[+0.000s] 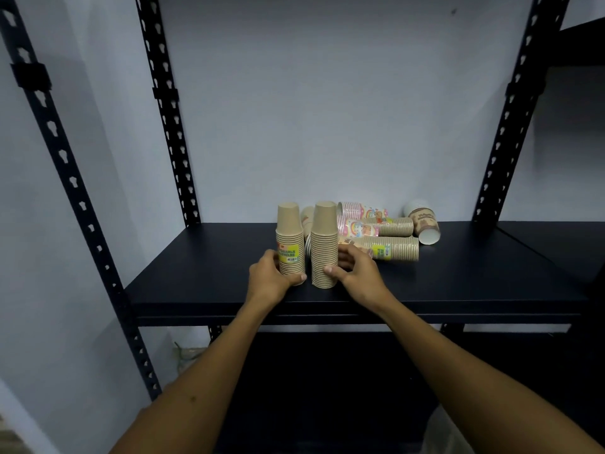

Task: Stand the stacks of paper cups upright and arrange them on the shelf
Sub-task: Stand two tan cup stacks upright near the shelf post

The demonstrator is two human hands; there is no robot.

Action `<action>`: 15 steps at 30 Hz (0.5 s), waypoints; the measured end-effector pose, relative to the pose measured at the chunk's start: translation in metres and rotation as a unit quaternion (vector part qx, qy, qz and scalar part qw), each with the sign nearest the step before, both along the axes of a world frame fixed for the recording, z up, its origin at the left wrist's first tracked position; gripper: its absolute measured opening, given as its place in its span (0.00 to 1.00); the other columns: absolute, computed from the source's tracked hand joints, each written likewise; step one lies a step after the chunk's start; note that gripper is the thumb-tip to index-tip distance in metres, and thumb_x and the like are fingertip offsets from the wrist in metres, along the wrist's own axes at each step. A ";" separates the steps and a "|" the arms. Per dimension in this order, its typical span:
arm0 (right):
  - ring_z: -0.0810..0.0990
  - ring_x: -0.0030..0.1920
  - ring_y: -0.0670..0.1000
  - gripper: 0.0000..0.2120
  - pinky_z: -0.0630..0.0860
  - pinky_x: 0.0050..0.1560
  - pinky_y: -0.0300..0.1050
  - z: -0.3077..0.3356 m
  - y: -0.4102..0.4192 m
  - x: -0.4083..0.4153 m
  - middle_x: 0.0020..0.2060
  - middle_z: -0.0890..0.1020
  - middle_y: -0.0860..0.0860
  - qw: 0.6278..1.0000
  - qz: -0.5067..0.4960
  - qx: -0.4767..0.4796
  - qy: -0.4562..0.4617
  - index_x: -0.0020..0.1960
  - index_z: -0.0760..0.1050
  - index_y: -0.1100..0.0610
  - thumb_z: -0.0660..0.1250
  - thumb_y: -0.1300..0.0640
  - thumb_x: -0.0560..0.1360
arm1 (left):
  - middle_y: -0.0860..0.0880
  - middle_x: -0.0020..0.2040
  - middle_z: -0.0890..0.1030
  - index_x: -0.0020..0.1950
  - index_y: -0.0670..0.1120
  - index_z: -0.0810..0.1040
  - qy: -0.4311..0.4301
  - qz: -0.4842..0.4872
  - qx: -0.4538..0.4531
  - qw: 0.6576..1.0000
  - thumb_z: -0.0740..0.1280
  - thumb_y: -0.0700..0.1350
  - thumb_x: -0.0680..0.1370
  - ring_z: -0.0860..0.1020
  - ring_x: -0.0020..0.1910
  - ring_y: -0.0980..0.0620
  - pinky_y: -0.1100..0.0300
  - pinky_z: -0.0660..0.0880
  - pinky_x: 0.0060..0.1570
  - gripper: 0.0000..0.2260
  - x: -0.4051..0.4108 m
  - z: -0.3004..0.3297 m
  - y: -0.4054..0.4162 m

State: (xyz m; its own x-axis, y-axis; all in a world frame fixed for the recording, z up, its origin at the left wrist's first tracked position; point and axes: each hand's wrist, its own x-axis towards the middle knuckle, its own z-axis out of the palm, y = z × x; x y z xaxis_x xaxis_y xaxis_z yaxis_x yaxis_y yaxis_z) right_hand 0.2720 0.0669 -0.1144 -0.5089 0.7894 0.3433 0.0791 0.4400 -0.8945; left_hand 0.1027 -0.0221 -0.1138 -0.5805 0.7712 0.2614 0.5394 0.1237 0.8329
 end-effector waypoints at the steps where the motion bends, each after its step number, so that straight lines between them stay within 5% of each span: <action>1: 0.79 0.57 0.46 0.21 0.76 0.56 0.38 0.001 0.001 -0.003 0.56 0.81 0.50 1.000 0.001 0.000 -0.005 0.63 0.73 0.57 0.73 0.62 0.72 | 0.47 0.56 0.81 0.59 0.45 0.74 0.005 0.005 -0.001 1.000 0.81 0.47 0.64 0.77 0.48 0.55 0.62 0.73 0.49 0.28 -0.002 0.000 0.001; 7: 0.80 0.52 0.42 0.21 0.77 0.51 0.33 0.005 0.003 -0.023 0.54 0.81 0.49 1.000 0.015 0.007 -0.014 0.63 0.73 0.59 0.73 0.63 0.71 | 0.48 0.55 0.81 0.56 0.45 0.74 0.017 0.049 -0.013 0.999 0.80 0.48 0.64 0.78 0.48 0.53 0.60 0.74 0.47 0.26 -0.021 0.004 0.002; 15: 0.81 0.51 0.40 0.21 0.79 0.55 0.41 -0.001 0.000 -0.040 0.52 0.82 0.45 0.997 0.011 0.068 -0.018 0.62 0.76 0.55 0.75 0.58 0.70 | 0.50 0.52 0.81 0.54 0.46 0.74 0.028 0.065 -0.010 0.997 0.81 0.49 0.63 0.79 0.47 0.54 0.61 0.74 0.46 0.25 -0.049 0.002 -0.005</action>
